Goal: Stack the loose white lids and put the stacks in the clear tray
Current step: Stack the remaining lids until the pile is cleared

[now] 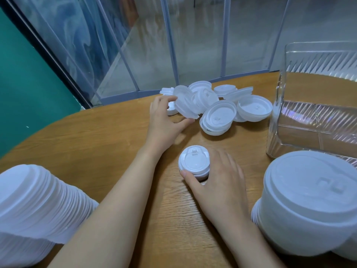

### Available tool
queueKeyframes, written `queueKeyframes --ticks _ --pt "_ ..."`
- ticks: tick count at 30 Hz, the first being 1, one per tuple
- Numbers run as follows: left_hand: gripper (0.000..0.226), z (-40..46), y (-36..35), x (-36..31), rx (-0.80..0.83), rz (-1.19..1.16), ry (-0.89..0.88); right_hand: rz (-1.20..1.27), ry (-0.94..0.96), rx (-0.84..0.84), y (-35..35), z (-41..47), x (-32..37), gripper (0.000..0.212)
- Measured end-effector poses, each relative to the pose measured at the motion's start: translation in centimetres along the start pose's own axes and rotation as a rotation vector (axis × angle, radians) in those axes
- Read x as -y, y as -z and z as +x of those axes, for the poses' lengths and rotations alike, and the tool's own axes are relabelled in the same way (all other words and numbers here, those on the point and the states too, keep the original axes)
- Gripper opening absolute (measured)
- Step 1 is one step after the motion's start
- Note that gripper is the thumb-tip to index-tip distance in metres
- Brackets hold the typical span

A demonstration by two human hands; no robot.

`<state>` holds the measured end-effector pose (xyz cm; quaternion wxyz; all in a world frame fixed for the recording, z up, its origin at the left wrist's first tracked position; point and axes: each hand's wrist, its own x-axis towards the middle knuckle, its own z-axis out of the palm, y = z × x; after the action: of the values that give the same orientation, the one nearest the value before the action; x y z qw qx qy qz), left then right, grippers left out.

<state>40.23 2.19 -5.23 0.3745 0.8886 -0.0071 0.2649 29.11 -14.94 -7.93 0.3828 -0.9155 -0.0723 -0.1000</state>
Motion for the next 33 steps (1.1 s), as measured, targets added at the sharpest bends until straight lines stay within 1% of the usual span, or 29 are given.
queueKeyframes --ticks 3,8,12,15,19,21,23,25,28,29,32,33 --pt "0.064 -2.0 2.1 -1.3 -0.012 -0.087 0.078 -0.002 0.005 0.002 0.0 0.0 0.0 0.055" --pt "0.060 -6.5 3.9 -2.4 -0.030 -0.258 0.103 -0.003 -0.005 0.021 0.1 0.0 -0.2 0.061" --pt "0.055 -8.1 4.5 -2.1 -0.035 -0.351 0.132 0.015 0.000 0.031 0.4 0.0 -0.3 0.063" --pt "0.059 -8.3 4.9 -1.7 0.022 -0.370 0.150 -0.001 0.003 0.038 0.4 0.0 -0.4 0.065" --pt "0.065 -8.6 4.9 -2.1 0.173 -0.339 0.120 -0.016 0.007 0.030 0.2 0.0 -0.4 0.069" --pt "0.076 -8.6 4.7 -2.3 0.225 -0.367 0.154 -0.011 0.005 0.040 0.3 0.1 -0.3 0.070" --pt "0.084 -8.6 4.4 -2.4 0.254 -0.384 0.204 0.007 0.003 0.044 0.3 0.1 -0.4 0.066" --pt "0.078 -8.6 4.1 -2.5 0.279 -0.363 0.222 0.006 0.004 0.055 0.2 0.2 -0.5 0.067" --pt "0.063 -8.6 3.7 -2.5 0.302 -0.333 0.219 -0.007 -0.006 0.061 0.1 0.4 -0.6 0.076" --pt "0.063 -8.7 3.7 -2.5 0.307 -0.339 0.220 -0.016 -0.007 0.062 0.1 0.4 -0.7 0.082" --pt "0.065 -8.7 3.5 -2.7 0.317 -0.342 0.190 0.013 -0.026 0.061 0.2 0.3 -0.7 0.111" --pt "0.064 -8.8 3.5 -2.8 0.324 -0.341 0.177 0.031 -0.028 0.058 0.2 0.3 -0.7 0.116"
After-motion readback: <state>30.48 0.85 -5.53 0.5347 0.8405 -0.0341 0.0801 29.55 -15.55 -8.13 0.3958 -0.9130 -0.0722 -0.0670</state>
